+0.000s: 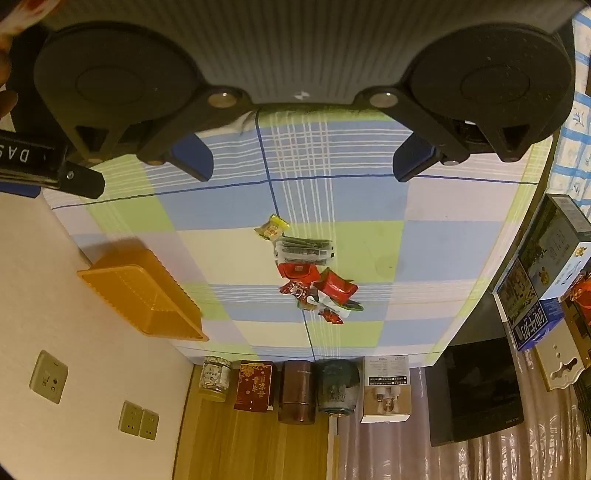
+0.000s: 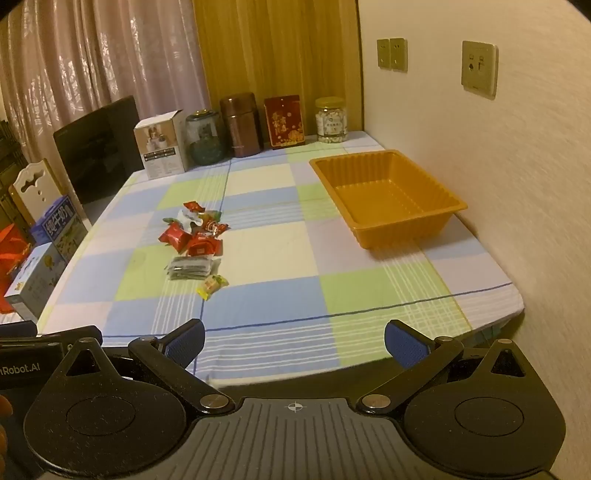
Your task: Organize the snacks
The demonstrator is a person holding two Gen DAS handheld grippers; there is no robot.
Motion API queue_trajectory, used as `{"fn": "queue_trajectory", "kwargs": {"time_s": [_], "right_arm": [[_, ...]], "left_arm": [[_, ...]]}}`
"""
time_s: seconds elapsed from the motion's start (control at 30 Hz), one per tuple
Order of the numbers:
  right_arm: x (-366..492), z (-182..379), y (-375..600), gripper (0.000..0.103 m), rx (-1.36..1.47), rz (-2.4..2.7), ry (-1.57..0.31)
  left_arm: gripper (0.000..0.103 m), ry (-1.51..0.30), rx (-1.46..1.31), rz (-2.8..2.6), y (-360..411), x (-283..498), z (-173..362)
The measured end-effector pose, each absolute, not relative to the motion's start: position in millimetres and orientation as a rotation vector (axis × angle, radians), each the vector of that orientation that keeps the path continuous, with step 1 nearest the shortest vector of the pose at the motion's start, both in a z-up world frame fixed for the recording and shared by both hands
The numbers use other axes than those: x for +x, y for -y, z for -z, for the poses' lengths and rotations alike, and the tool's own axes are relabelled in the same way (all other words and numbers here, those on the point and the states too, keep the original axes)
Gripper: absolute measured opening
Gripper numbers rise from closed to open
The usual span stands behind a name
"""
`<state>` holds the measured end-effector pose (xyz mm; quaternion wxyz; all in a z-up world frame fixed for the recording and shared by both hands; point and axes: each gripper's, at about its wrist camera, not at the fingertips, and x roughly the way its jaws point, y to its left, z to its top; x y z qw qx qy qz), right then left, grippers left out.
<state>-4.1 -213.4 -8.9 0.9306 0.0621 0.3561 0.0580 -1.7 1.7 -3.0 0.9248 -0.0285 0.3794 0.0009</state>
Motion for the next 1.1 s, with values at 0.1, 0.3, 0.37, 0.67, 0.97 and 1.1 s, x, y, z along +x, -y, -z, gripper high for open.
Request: {"fn": "queue_trajectory", "kwargs": {"time_s": [0.1, 0.3, 0.37, 0.67, 0.97, 1.1], "right_arm": [[-3.5, 9.9, 213.6, 0.103, 0.129, -0.119, -0.729], [-4.5, 8.8, 213.3, 0.103, 0.130, -0.120, -0.730], [-4.4, 9.2, 213.2, 0.103, 0.131, -0.119, -0.730], [-3.9, 11.7, 213.0, 0.103, 0.133, -0.121, -0.732], [-3.5, 12.4, 213.6, 0.103, 0.135, -0.121, -0.734], [-3.4, 12.4, 213.8, 0.103, 0.136, -0.121, -0.734]], "left_arm": [[0.103, -0.778, -0.059, -0.001, -2.2, -1.7, 3.0], [0.103, -0.777, -0.057, -0.002, -1.9, -1.7, 3.3], [0.103, -0.777, -0.058, -0.001, -2.1, -1.7, 2.9], [0.103, -0.776, -0.059, -0.003, -2.1, -1.7, 2.6], [0.103, -0.776, -0.058, -0.002, -2.3, -2.1, 2.8], [0.103, -0.776, -0.059, -0.003, -1.9, -2.0, 2.7]]}}
